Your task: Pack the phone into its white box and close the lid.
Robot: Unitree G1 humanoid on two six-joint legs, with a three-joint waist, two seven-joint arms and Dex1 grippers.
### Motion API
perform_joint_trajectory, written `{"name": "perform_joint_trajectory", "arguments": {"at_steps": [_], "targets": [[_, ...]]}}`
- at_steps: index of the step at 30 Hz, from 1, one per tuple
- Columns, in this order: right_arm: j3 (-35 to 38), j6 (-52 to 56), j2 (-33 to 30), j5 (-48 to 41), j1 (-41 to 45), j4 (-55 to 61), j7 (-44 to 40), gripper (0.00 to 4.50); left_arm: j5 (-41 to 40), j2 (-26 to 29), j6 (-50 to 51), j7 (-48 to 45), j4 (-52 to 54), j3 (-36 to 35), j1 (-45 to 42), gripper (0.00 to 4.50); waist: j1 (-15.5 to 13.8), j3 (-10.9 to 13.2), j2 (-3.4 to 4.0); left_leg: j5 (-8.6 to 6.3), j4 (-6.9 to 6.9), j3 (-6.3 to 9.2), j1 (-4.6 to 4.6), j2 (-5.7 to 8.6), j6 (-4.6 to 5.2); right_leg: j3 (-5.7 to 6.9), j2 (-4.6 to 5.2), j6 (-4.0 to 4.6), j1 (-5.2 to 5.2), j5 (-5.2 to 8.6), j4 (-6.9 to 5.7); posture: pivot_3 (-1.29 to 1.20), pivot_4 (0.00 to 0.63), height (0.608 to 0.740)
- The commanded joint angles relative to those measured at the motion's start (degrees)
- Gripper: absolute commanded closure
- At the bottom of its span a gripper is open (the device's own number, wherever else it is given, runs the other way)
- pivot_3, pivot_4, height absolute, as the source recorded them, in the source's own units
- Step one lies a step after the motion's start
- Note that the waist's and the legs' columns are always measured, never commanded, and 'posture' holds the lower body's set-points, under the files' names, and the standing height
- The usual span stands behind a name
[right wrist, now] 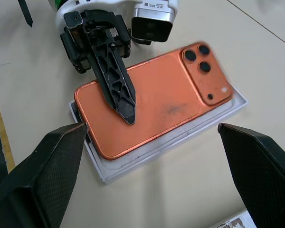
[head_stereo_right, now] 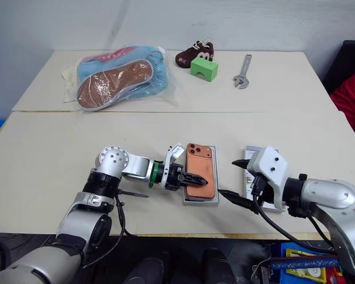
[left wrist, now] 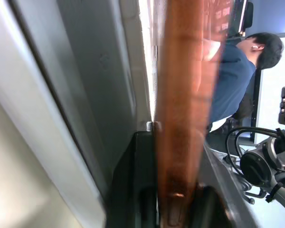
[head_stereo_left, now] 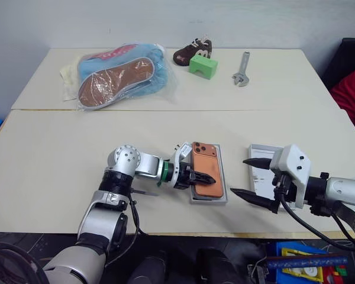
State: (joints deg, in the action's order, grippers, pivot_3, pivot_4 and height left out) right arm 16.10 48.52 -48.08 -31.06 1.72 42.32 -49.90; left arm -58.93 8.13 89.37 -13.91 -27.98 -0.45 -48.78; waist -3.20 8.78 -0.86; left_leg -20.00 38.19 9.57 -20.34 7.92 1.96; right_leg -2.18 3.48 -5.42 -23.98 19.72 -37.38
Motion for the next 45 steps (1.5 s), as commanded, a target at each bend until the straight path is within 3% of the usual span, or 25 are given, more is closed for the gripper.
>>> {"name": "perform_joint_trajectory", "arguments": {"at_steps": [1,8,9,21,30,34,38,42,45], "targets": [[0.2,-1.2,-0.2,-1.4,0.2,1.5,1.1,0.0,-0.5,0.7,2.9,-2.3,3.0,-1.2,-1.2,2.31,0.1,0.0,-0.01,0.0,0.0,0.0,0.0,0.0,0.0,0.0,0.0,0.0,0.0,0.0,0.0,0.0,0.15,0.74],[-1.6,-2.0,0.0,-2.1,1.3,0.3,2.3,0.0,-5.3,5.2,3.1,-6.5,9.8,3.3,-1.5,0.13,0.5,0.1,-0.09,0.05,-0.03,-0.03,0.0,-0.04,-0.1,-0.01,-0.03,0.0,-0.1,0.0,-0.11,0.0,0.15,0.74],[-1.8,-2.1,0.0,-2.3,1.4,0.2,2.4,0.0,-5.1,6.0,3.1,-7.1,11.1,4.0,-1.5,0.02,0.5,0.1,-0.1,0.05,-0.03,-0.03,0.0,-0.04,-0.1,-0.01,-0.03,0.0,-0.1,0.0,-0.11,0.0,0.15,0.74],[-2.3,-3.0,0.0,-3.2,1.8,-0.7,3.5,0.0,0.9,9.0,1.7,-14.5,18.6,9.2,-1.0,0.02,0.2,0.1,-0.18,0.05,-0.02,-0.03,-0.02,-0.03,-0.09,0.0,-0.02,0.0,-0.1,0.0,-0.08,0.0,0.15,0.74],[-1.3,-1.8,-1.1,-2.6,-1.8,0.3,4.8,0.0,6.8,22.6,-6.2,-28.1,30.4,17.6,1.0,0.02,0.4,0.1,-0.16,0.06,-0.03,-0.03,-0.01,-0.05,-0.1,-0.01,-0.03,0.0,-0.1,0.0,-0.1,0.0,0.15,0.74],[-0.3,3.6,-0.6,-2.3,-2.2,0.8,10.9,0.0,12.4,32.7,-19.0,-38.1,39.5,20.3,6.0,0.02,0.7,0.2,-0.11,0.06,-0.09,-0.03,-0.01,-0.05,-0.1,-0.02,-0.03,0.01,-0.12,0.0,-0.08,0.0,0.15,0.74],[0.9,13.4,3.4,-3.0,-0.6,2.2,21.0,0.0,23.5,42.1,-46.9,-49.4,45.5,16.1,17.7,0.02,0.6,0.2,-0.04,0.06,-0.12,-0.04,-0.02,-0.07,-0.1,-0.02,-0.02,0.02,-0.13,0.0,-0.03,0.0,0.15,0.74],[1.7,22.2,10.7,-1.7,1.8,1.8,30.6,0.0,25.0,43.5,-58.6,-55.3,43.8,10.0,23.9,0.02,-0.1,0.3,0.02,0.06,-0.11,-0.06,-0.02,-0.1,-0.09,0.01,-0.03,0.03,-0.07,0.0,0.03,0.0,0.15,0.74],[1.8,26.1,17.6,0.4,4.0,-0.3,37.2,0.0,27.5,41.0,-67.2,-55.5,41.5,6.5,25.4,0.02,-0.4,0.3,0.08,0.07,-0.1,-0.04,-0.02,-0.08,-0.08,0.01,-0.02,0.02,-0.03,0.0,0.05,0.0,0.15,0.74]]}}
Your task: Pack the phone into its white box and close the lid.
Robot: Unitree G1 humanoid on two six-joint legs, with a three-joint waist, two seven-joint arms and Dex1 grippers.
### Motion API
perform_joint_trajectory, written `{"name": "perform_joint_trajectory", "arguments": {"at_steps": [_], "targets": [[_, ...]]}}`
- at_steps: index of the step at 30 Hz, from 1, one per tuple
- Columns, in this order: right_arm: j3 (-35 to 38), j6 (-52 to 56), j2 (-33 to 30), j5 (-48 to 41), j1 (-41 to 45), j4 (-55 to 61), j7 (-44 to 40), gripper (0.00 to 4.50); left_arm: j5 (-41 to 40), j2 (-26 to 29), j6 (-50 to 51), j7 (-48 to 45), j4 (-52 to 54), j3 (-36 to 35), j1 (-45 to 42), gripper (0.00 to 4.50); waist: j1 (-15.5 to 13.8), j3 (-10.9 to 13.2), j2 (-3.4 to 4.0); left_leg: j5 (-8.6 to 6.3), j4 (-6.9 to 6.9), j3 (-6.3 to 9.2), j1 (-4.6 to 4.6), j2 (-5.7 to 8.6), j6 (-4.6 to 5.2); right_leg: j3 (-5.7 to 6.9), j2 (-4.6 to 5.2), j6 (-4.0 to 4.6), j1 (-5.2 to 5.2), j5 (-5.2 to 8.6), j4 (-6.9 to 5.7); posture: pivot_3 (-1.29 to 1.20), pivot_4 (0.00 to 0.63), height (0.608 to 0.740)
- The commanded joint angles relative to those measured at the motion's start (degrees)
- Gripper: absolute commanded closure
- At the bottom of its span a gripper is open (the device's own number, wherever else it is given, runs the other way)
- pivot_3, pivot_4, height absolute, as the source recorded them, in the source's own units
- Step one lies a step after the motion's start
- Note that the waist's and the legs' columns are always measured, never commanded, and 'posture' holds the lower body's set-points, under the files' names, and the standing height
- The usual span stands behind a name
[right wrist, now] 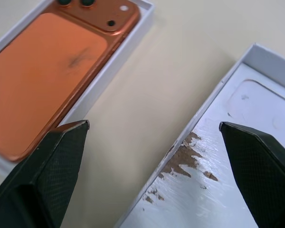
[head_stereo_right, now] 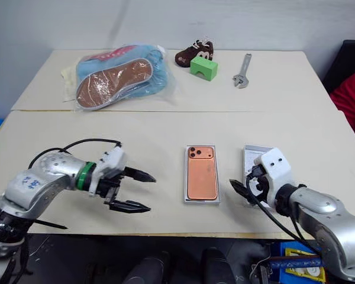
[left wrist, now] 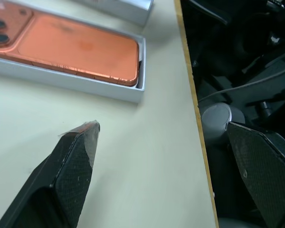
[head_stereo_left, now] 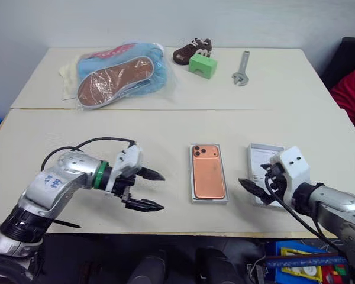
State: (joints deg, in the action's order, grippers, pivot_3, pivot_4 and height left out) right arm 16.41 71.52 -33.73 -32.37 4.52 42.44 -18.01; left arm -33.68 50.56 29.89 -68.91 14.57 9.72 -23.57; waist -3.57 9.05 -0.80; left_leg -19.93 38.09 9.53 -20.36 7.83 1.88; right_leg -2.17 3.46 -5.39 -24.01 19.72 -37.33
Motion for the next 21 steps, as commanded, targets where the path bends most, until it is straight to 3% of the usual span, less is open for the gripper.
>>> {"name": "perform_joint_trajectory", "arguments": {"at_steps": [1,6,15,21], "targets": [[1.2,3.8,4.5,2.3,1.6,-0.9,6.4,0.0,3.2,-2.3,-9.4,0.1,-1.6,-4.1,0.2,0.02,-0.1,0.0,0.05,0.0,-0.01,0.0,0.0,0.01,0.0,-0.02,0.01,0.0,0.0,0.0,0.0,0.0,0.15,0.74],[-1.2,4.4,8.8,5.6,1.7,-3.0,11.1,1.23,5.3,-6.0,-11.4,3.5,-3.3,-5.7,-1.5,0.0,0.4,0.0,0.06,-0.02,-0.06,-0.01,0.0,0.03,0.05,-0.01,0.01,0.0,-0.02,0.0,-0.03,0.0,0.15,0.74],[-1.6,6.4,14.6,7.3,-0.2,2.0,14.4,4.41,6.7,-6.6,-11.7,2.8,-4.7,-6.5,-1.3,0.0,1.8,0.0,0.05,-0.02,-0.03,-0.02,0.03,0.02,0.04,0.02,0.0,0.0,-0.06,0.0,-0.18,0.0,0.15,0.74],[6.9,15.5,16.4,-1.6,9.1,3.9,6.3,4.48,7.8,-6.4,-12.3,2.7,-6.0,-6.9,-0.2,0.0,2.6,0.1,0.11,-0.02,-0.02,-0.09,0.03,0.02,0.04,0.0,0.0,0.0,-0.09,0.0,-0.2,0.0,0.15,0.74]]}}
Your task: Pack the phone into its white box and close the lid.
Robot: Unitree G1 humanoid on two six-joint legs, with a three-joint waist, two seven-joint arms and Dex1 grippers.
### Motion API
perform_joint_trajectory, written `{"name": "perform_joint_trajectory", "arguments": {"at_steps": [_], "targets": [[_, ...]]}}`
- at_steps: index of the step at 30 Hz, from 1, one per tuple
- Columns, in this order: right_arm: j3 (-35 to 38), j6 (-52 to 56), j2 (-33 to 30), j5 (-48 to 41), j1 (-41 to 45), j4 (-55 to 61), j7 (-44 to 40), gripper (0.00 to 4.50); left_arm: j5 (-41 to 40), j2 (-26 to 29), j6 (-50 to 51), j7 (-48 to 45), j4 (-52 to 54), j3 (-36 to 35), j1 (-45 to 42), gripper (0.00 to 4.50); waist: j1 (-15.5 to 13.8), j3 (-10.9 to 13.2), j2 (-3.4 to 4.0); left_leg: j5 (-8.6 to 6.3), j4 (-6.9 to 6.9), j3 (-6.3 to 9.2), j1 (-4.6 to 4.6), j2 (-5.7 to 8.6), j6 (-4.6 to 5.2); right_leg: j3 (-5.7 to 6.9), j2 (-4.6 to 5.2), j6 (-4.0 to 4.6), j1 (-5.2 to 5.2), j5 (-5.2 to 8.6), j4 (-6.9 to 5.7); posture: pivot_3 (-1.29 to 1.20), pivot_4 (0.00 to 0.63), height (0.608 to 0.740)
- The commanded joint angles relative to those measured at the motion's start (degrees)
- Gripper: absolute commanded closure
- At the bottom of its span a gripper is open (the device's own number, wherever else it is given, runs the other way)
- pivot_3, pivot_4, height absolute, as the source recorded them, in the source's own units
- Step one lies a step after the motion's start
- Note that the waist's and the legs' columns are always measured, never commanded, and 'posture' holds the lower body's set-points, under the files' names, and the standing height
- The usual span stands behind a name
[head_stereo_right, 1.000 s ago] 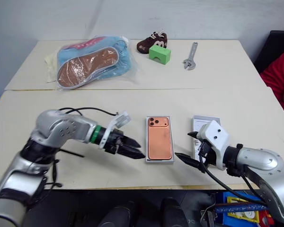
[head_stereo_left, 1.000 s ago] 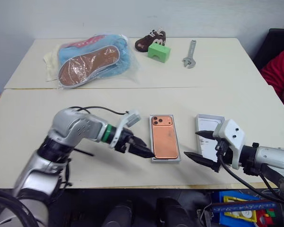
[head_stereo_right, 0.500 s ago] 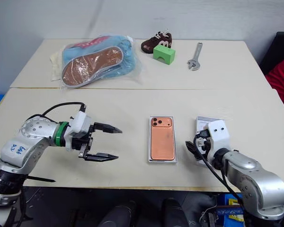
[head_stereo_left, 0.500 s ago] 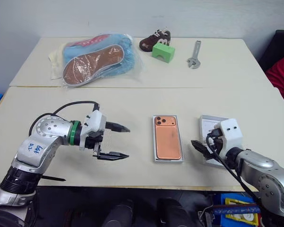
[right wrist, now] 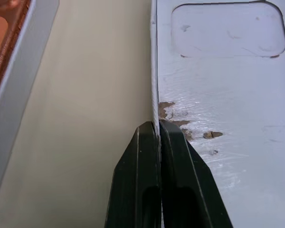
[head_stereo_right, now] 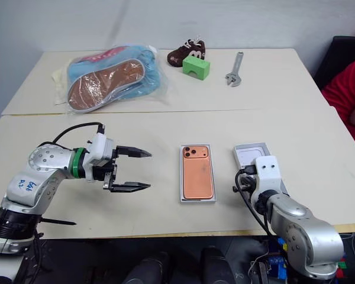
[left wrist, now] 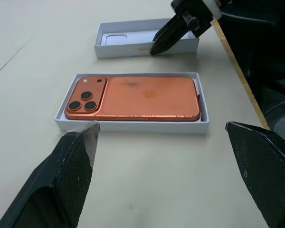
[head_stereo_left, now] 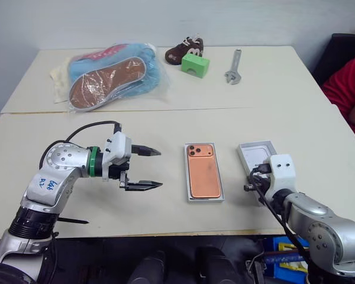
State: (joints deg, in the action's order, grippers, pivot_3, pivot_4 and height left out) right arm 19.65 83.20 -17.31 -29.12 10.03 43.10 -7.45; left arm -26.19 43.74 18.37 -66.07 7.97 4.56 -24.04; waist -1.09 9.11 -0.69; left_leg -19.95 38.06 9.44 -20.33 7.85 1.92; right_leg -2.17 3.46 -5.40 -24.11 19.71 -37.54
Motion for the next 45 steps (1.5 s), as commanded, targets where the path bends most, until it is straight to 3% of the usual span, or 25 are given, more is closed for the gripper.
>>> {"name": "perform_joint_trajectory", "arguments": {"at_steps": [1,4,7,11,14,16,21,24,31,35,37,43,45], "targets": [[5.0,6.3,-0.1,-7.3,6.4,3.1,-6.7,4.48,0.4,0.6,-0.5,0.0,0.5,-1.9,0.4,0.0,0.3,0.0,0.02,0.0,-0.01,0.0,0.01,-0.01,0.0,0.01,0.0,0.0,-0.02,0.0,-0.06,0.0,0.15,0.74],[6.7,9.3,0.2,-18.5,13.1,-1.6,-10.2,4.48,0.5,1.2,0.5,1.0,0.1,-3.2,0.8,0.0,0.8,0.0,0.02,0.0,-0.05,-0.09,-0.01,-0.04,0.0,0.01,0.01,0.0,-0.16,0.0,-0.15,0.0,0.15,0.74],[6.7,9.3,4.0,-34.0,18.6,-11.7,-5.1,4.48,0.8,1.7,0.8,1.9,-0.2,-4.7,1.6,0.0,1.3,0.0,0.01,0.0,-0.08,-0.11,0.0,-0.06,0.0,0.07,0.01,0.01,-0.18,0.0,-0.18,0.0,0.15,0.74],[4.5,6.6,13.2,-54.0,26.1,-28.3,12.2,4.48,0.9,2.6,1.3,3.2,0.6,-6.9,4.0,0.0,2.2,0.0,0.05,0.0,-0.1,-0.34,0.0,-0.1,-0.01,0.14,0.06,0.02,-0.3,-0.01,-0.37,0.0,0.15,0.74],[-6.4,-6.2,12.6,-75.5,26.1,-36.4,29.4,4.48,0.7,3.3,1.9,4.1,1.7,-8.6,5.8,0.0,2.9,0.0,0.08,0.01,-0.1,-0.34,0.01,-0.11,-0.01,0.27,0.08,0.05,-0.32,-0.02,-0.44,0.0,0.15,0.74],[-11.3,-11.9,13.2,-82.6,26.0,-38.5,35.1,4.48,0.6,3.7,2.3,4.6,2.1,-9.6,6.8,0.0,3.0,0.0,0.09,0.0,-0.09,-0.32,0.01,-0.1,-0.01,0.34,0.12,0.06,-0.32,-0.03,-0.42,0.0,0.15,0.74],[-14.0,-18.6,19.9,-83.9,23.2,-42.8,41.1,4.48,0.5,5.1,3.0,5.2,2.8,-11.8,9.7,0.0,3.9,0.0,0.08,0.0,-0.08,-0.35,0.0,-0.1,0.01,0.43,0.13,0.08,-0.3,-0.06,-0.37,0.0,0.15,0.74],[-15.6,-19.7,18.5,-83.9,19.5,-43.8,41.5,4.5,1.7,5.3,3.2,5.4,1.0,-11.0,9.6,0.61,4.0,0.0,0.09,0.0,-0.07,-0.33,0.0,-0.1,0.01,0.44,0.11,0.09,-0.3,-0.06,-0.44,0.0,0.15,0.74],[-18.4,-24.1,15.5,-82.6,14.8,-40.9,40.1,4.5,6.8,3.2,1.7,5.7,-5.0,-5.3,4.5,2.72,4.0,0.0,0.21,-0.01,-0.04,-0.35,0.03,-0.09,0.02,0.39,0.11,0.09,-0.32,-0.06,-0.41,0.0,0.15,0.74],[-19.7,-24.3,10.9,-78.8,12.4,-35.3,36.9,4.5,11.3,-0.8,-2.2,3.8,-12.0,1.3,-1.6,3.98,3.4,-0.1,0.32,-0.01,0.01,-0.36,0.03,-0.06,0.03,0.37,0.13,0.06,-0.26,-0.08,-0.41,0.0,0.15,0.74],[-19.8,-25.5,9.0,-80.4,10.4,-33.1,36.6,4.08,13.2,-3.0,-4.1,2.9,-15.9,3.7,-4.7,4.5,2.9,-0.2,0.3,-0.02,0.01,-0.37,0.02,-0.06,0.05,0.36,0.13,0.05,-0.25,-0.09,-0.42,0.0,0.15,0.74],[-17.6,-28.9,1.2,-82.1,7.1,-24.7,34.9,2.17,16.0,-9.8,-8.9,1.5,-26.2,7.1,-12.2,4.5,2.6,-0.2,0.25,-0.04,0.09,-0.41,-0.02,-0.06,0.07,0.33,0.14,0.02,-0.26,-0.1,-0.35,0.0,0.15,0.74],[-15.4,-29.2,-3.8,-81.1,6.2,-20.9,32.9,2.17,16.6,-12.3,-10.5,1.0,-29.2,7.9,-14.5,4.5,2.5,-0.2,0.25,-0.04,0.13,-0.41,-0.05,-0.05,0.08,0.32,0.14,0.01,-0.28,-0.11,-0.3,0.0,0.15,0.74]]}}
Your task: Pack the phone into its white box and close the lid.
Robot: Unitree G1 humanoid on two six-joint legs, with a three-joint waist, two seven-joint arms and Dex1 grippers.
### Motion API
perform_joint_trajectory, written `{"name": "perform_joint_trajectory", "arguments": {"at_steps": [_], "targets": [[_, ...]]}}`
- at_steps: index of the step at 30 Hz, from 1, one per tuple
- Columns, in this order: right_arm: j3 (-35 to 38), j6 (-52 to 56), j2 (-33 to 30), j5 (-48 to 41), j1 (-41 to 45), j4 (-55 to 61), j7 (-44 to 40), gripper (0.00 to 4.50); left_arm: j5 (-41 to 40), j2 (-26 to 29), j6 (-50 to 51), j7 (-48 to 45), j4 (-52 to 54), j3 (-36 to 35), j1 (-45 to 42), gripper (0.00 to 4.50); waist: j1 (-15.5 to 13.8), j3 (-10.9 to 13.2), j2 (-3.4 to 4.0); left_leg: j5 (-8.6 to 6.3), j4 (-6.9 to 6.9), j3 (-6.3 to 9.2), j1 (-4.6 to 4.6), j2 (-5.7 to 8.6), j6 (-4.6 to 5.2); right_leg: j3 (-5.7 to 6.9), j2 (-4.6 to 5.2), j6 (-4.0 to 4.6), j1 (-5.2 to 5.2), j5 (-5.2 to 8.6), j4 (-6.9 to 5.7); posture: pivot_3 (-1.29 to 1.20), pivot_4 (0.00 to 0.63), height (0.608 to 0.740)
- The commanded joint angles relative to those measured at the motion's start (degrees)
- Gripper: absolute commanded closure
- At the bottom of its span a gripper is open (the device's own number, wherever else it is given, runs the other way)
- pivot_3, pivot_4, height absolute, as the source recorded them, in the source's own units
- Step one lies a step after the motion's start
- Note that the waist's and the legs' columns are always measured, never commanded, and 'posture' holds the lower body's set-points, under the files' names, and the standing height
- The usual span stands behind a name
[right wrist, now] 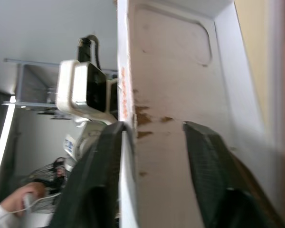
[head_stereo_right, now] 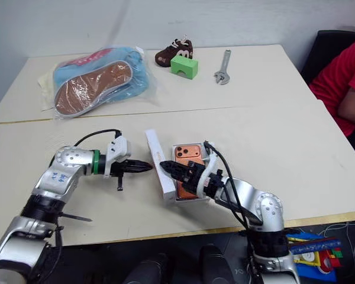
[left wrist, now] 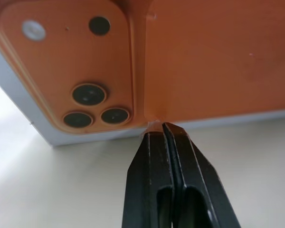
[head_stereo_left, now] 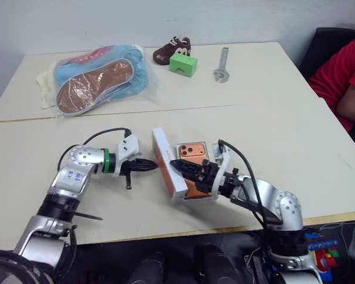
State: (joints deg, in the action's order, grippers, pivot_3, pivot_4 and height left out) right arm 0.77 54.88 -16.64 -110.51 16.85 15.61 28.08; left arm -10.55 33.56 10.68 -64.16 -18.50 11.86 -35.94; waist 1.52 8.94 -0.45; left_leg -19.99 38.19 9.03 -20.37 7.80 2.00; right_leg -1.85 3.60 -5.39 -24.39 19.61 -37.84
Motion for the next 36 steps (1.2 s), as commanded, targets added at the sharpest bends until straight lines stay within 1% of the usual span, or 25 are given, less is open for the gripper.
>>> {"name": "perform_joint_trajectory", "arguments": {"at_steps": [1,4,6,8,10,11,13,14,16,17,20,22,24,26,29,31,34,36], "targets": [[5.2,-1.1,-7.3,0.0,-1.5,8.6,-4.1,2.17,1.2,-3.4,-3.6,-1.2,-4.2,0.9,-3.8,4.5,-0.2,0.0,0.0,0.0,0.02,0.0,-0.03,0.0,0.01,0.0,0.01,-0.01,0.01,-0.01,-0.01,0.0,0.15,0.74],[10.2,0.0,-15.8,0.4,-4.9,14.4,-11.1,2.17,1.5,-6.9,-5.1,-1.9,-7.2,1.3,-6.3,4.5,-0.2,0.0,-0.04,-0.02,0.01,0.0,-0.06,0.01,0.06,-0.01,0.02,-0.03,0.0,-0.01,0.0,0.0,0.15,0.74],[13.6,1.4,-21.5,3.0,-8.5,17.9,-16.8,2.17,1.0,-8.9,-5.1,-2.9,-7.8,1.3,-7.4,4.5,-0.4,0.0,-0.07,-0.03,0.0,0.0,-0.1,0.01,0.08,-0.01,0.02,-0.03,0.0,-0.02,0.01,0.0,0.15,0.74],[16.6,1.8,-25.7,5.2,-12.2,20.3,-21.6,2.17,0.4,-10.4,-4.7,-3.8,-7.6,1.2,-8.0,4.5,-0.8,0.0,-0.08,-0.05,0.03,0.0,-0.14,-0.01,0.11,0.0,0.02,-0.04,0.01,-0.02,0.02,0.0,0.15,0.74],[18.2,1.5,-28.5,7.9,-15.1,22.1,-25.9,2.17,0.5,-11.3,-5.2,-4.1,-7.6,0.8,-8.2,4.5,-1.1,0.0,-0.18,-0.05,0.07,-0.08,-0.16,-0.02,0.13,-0.05,0.0,-0.09,0.0,-0.04,0.05,0.0,0.15,0.74],[18.5,1.2,-29.6,9.5,-16.2,22.9,-27.8,2.55,0.4,-11.6,-5.3,-4.1,-7.6,0.3,-8.4,4.5,-1.3,0.0,-0.2,-0.05,0.09,-0.14,-0.16,-0.04,0.14,-0.08,-0.01,-0.11,0.0,-0.06,0.06,0.0,0.15,0.74],[18.4,0.9,-31.3,13.4,-17.7,24.3,-31.8,3.12,-0.2,-11.7,-4.6,-4.3,-7.2,-0.5,-8.6,4.5,-1.4,0.0,-0.23,-0.05,0.17,-0.17,-0.14,-0.06,0.14,-0.1,-0.03,-0.12,-0.01,-0.06,0.1,0.0,0.15,0.74],[17.7,0.8,-32.3,16.8,-17.9,25.4,-34.4,3.36,-0.8,-11.5,-3.8,-4.9,-6.7,-0.9,-8.7,4.5,-1.6,0.0,-0.23,-0.05,0.23,-0.17,-0.15,-0.05,0.13,-0.1,-0.03,-0.12,-0.01,-0.06,0.08,0.0,0.15,0.74],[15.9,-0.2,-33.4,23.3,-17.8,26.8,-37.9,4.07,-1.3,-10.9,-2.9,-5.8,-6.0,-1.6,-8.8,4.5,-1.8,0.0,-0.24,-0.05,0.33,-0.16,-0.15,-0.05,0.13,-0.1,-0.04,-0.12,-0.01,-0.06,0.06,0.0,0.15,0.74],[14.0,-1.4,-33.7,28.2,-16.8,27.5,-39.5,4.44,-1.5,-10.6,-2.5,-6.1,-6.0,-1.9,-9.0,4.5,-1.9,0.0,-0.27,-0.05,0.37,-0.16,-0.15,-0.05,0.13,-0.1,-0.05,-0.12,0.0,-0.06,0.06,0.0,0.15,0.74],[7.1,-4.9,-33.4,41.0,-12.3,28.3,-43.5,4.48,-1.1,-10.3,-1.9,-5.7,-7.9,-2.3,-10.5,4.5,-2.2,0.0,-0.29,-0.05,0.45,-0.16,-0.16,-0.05,0.13,-0.1,-0.05,-0.14,0.0,-0.07,0.04,0.0,0.15,0.74],[0.4,-7.2,-34.1,50.6,-9.7,28.1,-47.0,4.48,0.0,-10.4,-2.8,-5.2,-9.8,-1.9,-11.4,4.5,-2.6,0.0,-0.3,-0.05,0.49,-0.16,-0.17,-0.03,0.13,-0.09,-0.05,-0.16,-0.01,-0.08,0.04,0.0,0.15,0.74],[-6.3,-8.4,-33.1,58.5,-6.5,25.5,-48.8,4.48,1.7,-10.5,-3.7,-4.6,-11.7,-0.8,-12.0,4.5,-2.9,0.0,-0.3,-0.06,0.48,-0.16,-0.17,-0.03,0.13,-0.08,-0.06,-0.16,-0.03,-0.08,0.06,0.0,0.15,0.74],[-10.9,-9.1,-32.5,64.4,-4.0,23.0,-50.1,4.48,3.1,-10.5,-4.5,-4.5,-13.0,0.2,-12.2,4.5,-2.9,0.0,-0.31,-0.06,0.48,-0.16,-0.17,-0.02,0.13,-0.08,-0.05,-0.16,-0.03,-0.08,0.06,0.0,0.15,0.74],[-17.2,-9.4,-33.9,73.8,-1.5,19.5,-52.2,4.48,4.9,-10.9,-6.2,-4.9,-14.1,1.7,-12.0,4.5,-3.1,0.1,-0.33,-0.06,0.55,-0.14,-0.24,0.02,0.13,-0.06,-0.03,-0.16,-0.07,-0.08,0.05,0.0,0.15,0.74],[-18.6,-8.6,-35.5,76.8,-2.1,17.9,-54.3,4.48,5.6,-12.1,-6.9,-4.3,-14.5,2.3,-12.3,4.5,-3.2,0.0,-0.33,-0.07,0.74,-0.08,-0.48,0.04,0.14,0.0,-0.02,-0.16,-0.21,-0.09,0.03,0.0,0.15,0.74],[-17.5,-8.3,-37.0,78.5,-5.1,17.6,-56.7,4.48,5.1,-14.2,-6.7,-3.5,-14.7,1.8,-12.7,4.5,-3.4,0.0,-0.41,-0.1,0.92,0.01,-0.64,0.06,0.19,0.08,0.0,-0.24,-0.22,-0.13,0.05,0.0,0.15,0.74],[-16.2,-8.1,-36.4,78.5,-7.5,18.0,-57.1,4.48,4.5,-15.3,-6.1,-3.1,-13.9,1.3,-12.7,4.5,-3.5,-0.1,-0.49,-0.11,0.96,0.0,-0.67,0.08,0.21,0.06,0.01,-0.28,-0.21,-0.16,0.06,0.0,0.15,0.74]]}}
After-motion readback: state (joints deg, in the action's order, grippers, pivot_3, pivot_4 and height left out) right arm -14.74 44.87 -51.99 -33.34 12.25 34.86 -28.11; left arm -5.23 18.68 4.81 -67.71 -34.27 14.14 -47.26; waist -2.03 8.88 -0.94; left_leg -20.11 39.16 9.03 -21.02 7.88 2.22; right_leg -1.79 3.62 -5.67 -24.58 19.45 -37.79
